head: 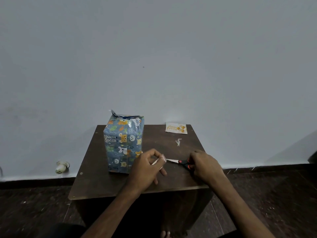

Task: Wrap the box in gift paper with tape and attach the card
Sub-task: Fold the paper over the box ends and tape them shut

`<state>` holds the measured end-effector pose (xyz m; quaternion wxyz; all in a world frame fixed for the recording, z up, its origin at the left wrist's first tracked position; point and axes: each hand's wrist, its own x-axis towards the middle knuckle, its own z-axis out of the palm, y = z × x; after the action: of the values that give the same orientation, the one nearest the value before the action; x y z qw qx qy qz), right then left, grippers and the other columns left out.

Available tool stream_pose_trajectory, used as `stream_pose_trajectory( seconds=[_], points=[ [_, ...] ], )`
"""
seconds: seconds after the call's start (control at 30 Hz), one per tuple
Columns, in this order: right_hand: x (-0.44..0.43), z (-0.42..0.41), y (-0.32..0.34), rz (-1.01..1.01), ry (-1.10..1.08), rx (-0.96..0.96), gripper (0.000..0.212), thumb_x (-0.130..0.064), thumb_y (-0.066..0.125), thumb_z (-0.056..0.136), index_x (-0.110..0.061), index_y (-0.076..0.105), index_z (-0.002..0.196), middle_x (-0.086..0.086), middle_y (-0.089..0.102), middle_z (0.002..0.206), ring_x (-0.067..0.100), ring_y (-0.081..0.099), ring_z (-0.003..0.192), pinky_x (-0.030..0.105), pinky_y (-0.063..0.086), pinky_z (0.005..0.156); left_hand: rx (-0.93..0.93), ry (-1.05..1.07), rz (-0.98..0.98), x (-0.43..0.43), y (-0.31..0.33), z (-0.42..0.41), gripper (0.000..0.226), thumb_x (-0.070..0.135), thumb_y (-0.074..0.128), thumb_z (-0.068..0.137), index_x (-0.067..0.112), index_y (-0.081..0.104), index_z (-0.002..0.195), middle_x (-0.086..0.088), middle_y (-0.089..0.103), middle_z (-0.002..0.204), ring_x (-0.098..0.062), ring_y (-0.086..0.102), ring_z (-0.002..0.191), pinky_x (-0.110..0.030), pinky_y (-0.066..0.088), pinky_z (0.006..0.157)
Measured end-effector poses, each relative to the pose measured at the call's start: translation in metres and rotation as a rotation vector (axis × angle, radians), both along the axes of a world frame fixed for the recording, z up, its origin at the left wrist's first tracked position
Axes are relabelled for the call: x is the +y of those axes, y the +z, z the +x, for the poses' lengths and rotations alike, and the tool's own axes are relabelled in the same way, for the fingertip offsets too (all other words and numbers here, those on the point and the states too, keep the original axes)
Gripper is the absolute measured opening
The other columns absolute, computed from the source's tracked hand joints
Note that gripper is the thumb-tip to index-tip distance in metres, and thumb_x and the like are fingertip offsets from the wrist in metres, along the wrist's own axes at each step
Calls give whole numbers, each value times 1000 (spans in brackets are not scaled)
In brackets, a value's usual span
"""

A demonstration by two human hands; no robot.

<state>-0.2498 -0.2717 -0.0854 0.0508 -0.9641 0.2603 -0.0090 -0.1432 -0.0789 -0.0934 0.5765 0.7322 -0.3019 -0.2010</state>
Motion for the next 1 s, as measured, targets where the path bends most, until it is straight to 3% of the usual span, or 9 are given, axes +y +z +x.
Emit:
stream_pose_trajectory(
  seconds=[0.07, 0.1, 0.17, 0.23, 0.33, 0.57, 1.0],
  points=[
    [-2, -4, 3, 32, -59, 10, 13, -28, 62, 91, -21, 60, 102, -2, 62, 105, 21, 62, 97, 33, 50, 77, 24, 7, -23, 0, 1, 1, 13, 21, 63, 96, 12, 65, 87, -8, 73, 67, -29, 55, 44, -29, 44, 44],
    [-5, -8, 5, 145, -71, -33, 9, -26, 62, 91, -20, 61, 99, -2, 66, 100, 20, 63, 94, 36, 53, 80, 38, 11, -45, 0, 2, 1, 12, 17, 62, 96, 8, 65, 88, -8, 73, 70, -26, 59, 47, -30, 45, 43],
    [-11, -17, 10, 589, -32, -161, 8, -7, 60, 92, -12, 63, 98, 2, 74, 87, 19, 69, 87, 37, 57, 82, 69, 19, -89, 1, 4, 2, 9, 8, 60, 97, 3, 66, 92, -8, 71, 80, -19, 65, 52, -29, 45, 40],
    [-11, -27, 17, 950, 56, -188, 16, 7, 57, 90, -2, 63, 102, 9, 76, 84, 20, 69, 81, 28, 56, 75, 82, 25, -103, 2, 7, 2, 8, 6, 60, 97, 1, 66, 94, -9, 69, 83, -14, 65, 51, -27, 45, 39],
    [-12, -38, 18, 1128, 191, -92, 19, 3, 62, 85, 2, 61, 104, 12, 73, 87, 18, 65, 81, 21, 50, 72, 83, 26, -110, 2, 9, 1, 7, 7, 60, 97, 2, 66, 96, -8, 68, 81, -11, 61, 46, -26, 44, 39],
    [1, -32, 15, 1264, 296, -46, 25, -10, 62, 79, -4, 59, 103, 0, 69, 87, 10, 61, 79, 19, 48, 74, 82, 29, -103, 0, 5, 5, 9, 13, 60, 97, 16, 68, 94, -10, 69, 63, -28, 50, 44, -30, 43, 43],
    [16, -15, 10, 1279, 267, -123, 23, -16, 62, 82, -5, 60, 102, 2, 68, 81, 3, 61, 67, 10, 43, 60, 68, -9, -70, 0, 5, 5, 16, 13, 58, 98, 22, 71, 95, -11, 70, 63, -26, 48, 41, -27, 40, 45]
  ],
)
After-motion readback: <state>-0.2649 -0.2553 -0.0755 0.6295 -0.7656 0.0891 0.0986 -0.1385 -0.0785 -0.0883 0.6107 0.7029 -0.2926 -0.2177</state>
